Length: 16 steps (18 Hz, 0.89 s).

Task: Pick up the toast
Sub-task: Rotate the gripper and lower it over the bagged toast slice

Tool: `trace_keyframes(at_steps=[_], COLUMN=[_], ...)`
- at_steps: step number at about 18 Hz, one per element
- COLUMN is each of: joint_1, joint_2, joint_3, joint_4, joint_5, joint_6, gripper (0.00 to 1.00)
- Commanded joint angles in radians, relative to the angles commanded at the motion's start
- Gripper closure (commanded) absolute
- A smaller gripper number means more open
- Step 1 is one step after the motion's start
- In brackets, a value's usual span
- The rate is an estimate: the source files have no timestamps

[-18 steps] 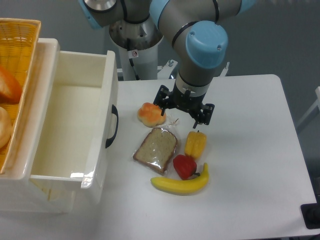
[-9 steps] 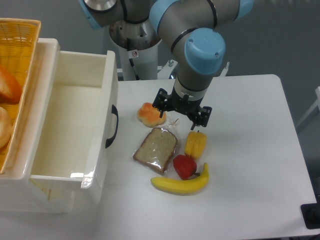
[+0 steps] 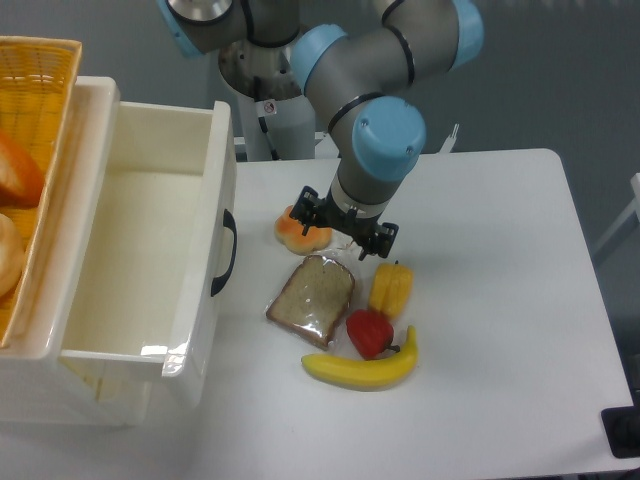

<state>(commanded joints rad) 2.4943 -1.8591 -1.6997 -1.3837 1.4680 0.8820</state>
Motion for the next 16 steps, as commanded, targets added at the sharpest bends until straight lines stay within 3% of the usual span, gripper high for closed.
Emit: trace_keyframes(at_steps=[10, 16], joint_1=[-0.025, -0.026], joint_2=[-0.057, -0.098], joint_3=[-0.052, -0.029], joint_4=[-0.002, 0.009], joint_5=[0.0, -0.002], joint_6=[-0.003, -0.005], gripper=[0.0, 0.0])
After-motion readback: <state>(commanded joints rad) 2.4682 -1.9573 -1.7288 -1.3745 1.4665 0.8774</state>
